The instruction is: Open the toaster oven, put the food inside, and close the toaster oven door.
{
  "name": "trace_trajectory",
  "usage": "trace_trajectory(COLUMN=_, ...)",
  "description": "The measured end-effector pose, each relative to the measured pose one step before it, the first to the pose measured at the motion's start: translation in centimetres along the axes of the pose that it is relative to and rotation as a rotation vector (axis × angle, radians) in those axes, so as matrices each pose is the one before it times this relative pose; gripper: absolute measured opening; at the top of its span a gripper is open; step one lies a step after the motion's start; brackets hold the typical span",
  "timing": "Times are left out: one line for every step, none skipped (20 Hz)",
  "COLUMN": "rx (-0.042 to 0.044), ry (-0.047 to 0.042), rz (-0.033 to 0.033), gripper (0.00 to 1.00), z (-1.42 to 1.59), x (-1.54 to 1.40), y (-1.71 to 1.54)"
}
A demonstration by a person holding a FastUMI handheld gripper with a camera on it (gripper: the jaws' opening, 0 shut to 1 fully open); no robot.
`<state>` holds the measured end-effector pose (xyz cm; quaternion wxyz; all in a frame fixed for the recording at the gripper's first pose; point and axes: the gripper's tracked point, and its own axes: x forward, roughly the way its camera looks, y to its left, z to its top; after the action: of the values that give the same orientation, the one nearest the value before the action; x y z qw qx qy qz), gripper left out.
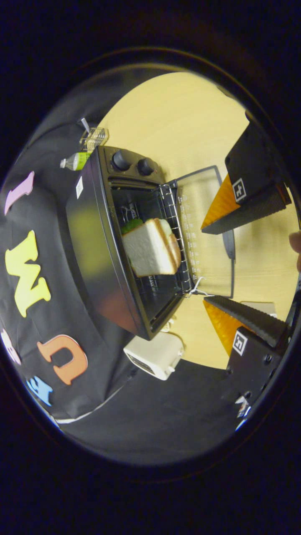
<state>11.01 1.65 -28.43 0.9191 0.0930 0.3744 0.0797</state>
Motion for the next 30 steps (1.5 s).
trace_trajectory(rx=-0.03879, ry=0.00949, rz=-0.01600, gripper=0.97, z=-1.084, x=-0.398, y=-0.296)
trace_trajectory(rx=-0.03496, ry=0.01593, rz=-0.01802, gripper=0.97, z=-1.191, x=-0.198, y=-0.377)
trace_trajectory(rx=-0.03469, ry=0.02359, rz=-0.02413, gripper=0.98, z=-1.435, x=-0.106, y=-0.673)
trace_trajectory(rx=-0.01622, ry=0.01374, rz=-0.02329, gripper=0.99, z=-1.179, x=0.277, y=-0.610)
trace_trajectory(rx=-0.00962, ry=0.00714, rz=-0.02185, gripper=0.99, z=-0.930, x=0.414, y=-0.499)
trace_trajectory(rx=-0.00635, ry=0.01078, rz=-0.02817, gripper=0.99, z=-0.979, x=0.712, y=-0.712)
trace_trajectory(rx=0.00380, ry=0.01635, rz=-0.02396, gripper=0.99, z=-1.073, x=0.871, y=-0.552)
trace_trajectory(rx=0.00863, ry=0.01327, rz=-0.01432, gripper=0.99, z=-0.776, x=0.788, y=-0.346)
trace_trajectory(rx=0.01566, ry=0.00846, rz=-0.01465, gripper=0.99, z=-0.555, x=0.938, y=-0.233)
trace_trajectory(rx=0.01344, ry=0.01053, rz=-0.00333, gripper=0.99, z=-0.541, x=0.780, y=-0.045)
trace_trajectory(rx=0.01131, ry=0.01065, rz=0.00073, gripper=0.99, z=-0.346, x=0.789, y=0.237)
trace_trajectory(rx=0.00569, ry=0.00100, rz=-0.00018, gripper=0.99, z=-0.189, x=0.728, y=0.191)
trace_trajectory(rx=0.00359, ry=-0.00460, rz=0.00032, gripper=0.99, z=0.070, x=0.628, y=0.227)
trace_trajectory(rx=0.00288, ry=-0.00485, rz=0.00000, gripper=0.99, z=0.051, x=0.556, y=0.220)
trace_trajectory(rx=0.00229, ry=-0.00324, rz=-0.00427, gripper=1.00, z=0.074, x=0.515, y=0.150)
trace_trajectory(rx=0.00376, ry=-0.00279, rz=-0.00073, gripper=1.00, z=0.103, x=0.496, y=0.212)
trace_trajectory(rx=0.00113, ry=-0.00267, rz=-0.00243, gripper=1.00, z=0.158, x=0.526, y=0.064)
trace_trajectory(rx=-0.00894, ry=-0.00577, rz=-0.00823, gripper=1.00, z=0.290, x=0.189, y=-0.052)
trace_trajectory(rx=-0.01444, ry=0.00228, rz=-0.01197, gripper=1.00, z=0.041, x=0.472, y=0.029)
trace_trajectory(rx=-0.01156, ry=-0.01575, rz=-0.01015, gripper=0.99, z=0.206, x=0.053, y=-0.089)
trace_trajectory(rx=-0.00903, ry=-0.00931, rz=-0.00277, gripper=0.99, z=-0.098, x=-0.136, y=0.053)
trace_trajectory(rx=0.00636, ry=-0.00650, rz=0.00170, gripper=0.99, z=0.040, x=-0.125, y=-0.065)
trace_trajectory(rx=0.00728, ry=-0.01179, rz=0.00111, gripper=0.99, z=0.083, x=-0.274, y=-0.025)
trace_trajectory(rx=-0.00361, ry=-0.00984, rz=0.00125, gripper=0.99, z=0.200, x=-0.398, y=-0.011)
trace_trajectory(rx=-0.00630, ry=-0.00753, rz=0.00118, gripper=0.99, z=0.211, x=-0.501, y=0.002)
trace_trajectory(rx=0.00758, ry=-0.01125, rz=0.00439, gripper=0.99, z=0.423, x=-0.663, y=0.013)
trace_trajectory(rx=0.01052, ry=-0.01195, rz=0.00409, gripper=0.99, z=0.401, x=-0.703, y=0.059)
trace_trajectory(rx=0.00604, ry=-0.01186, rz=0.00110, gripper=0.99, z=0.556, x=-0.627, y=0.108)
trace_trajectory(rx=0.00203, ry=-0.01128, rz=-0.00168, gripper=0.99, z=0.944, x=-0.579, y=0.196)
trace_trajectory(rx=0.00333, ry=-0.01488, rz=-0.00252, gripper=0.99, z=0.979, x=-0.513, y=0.226)
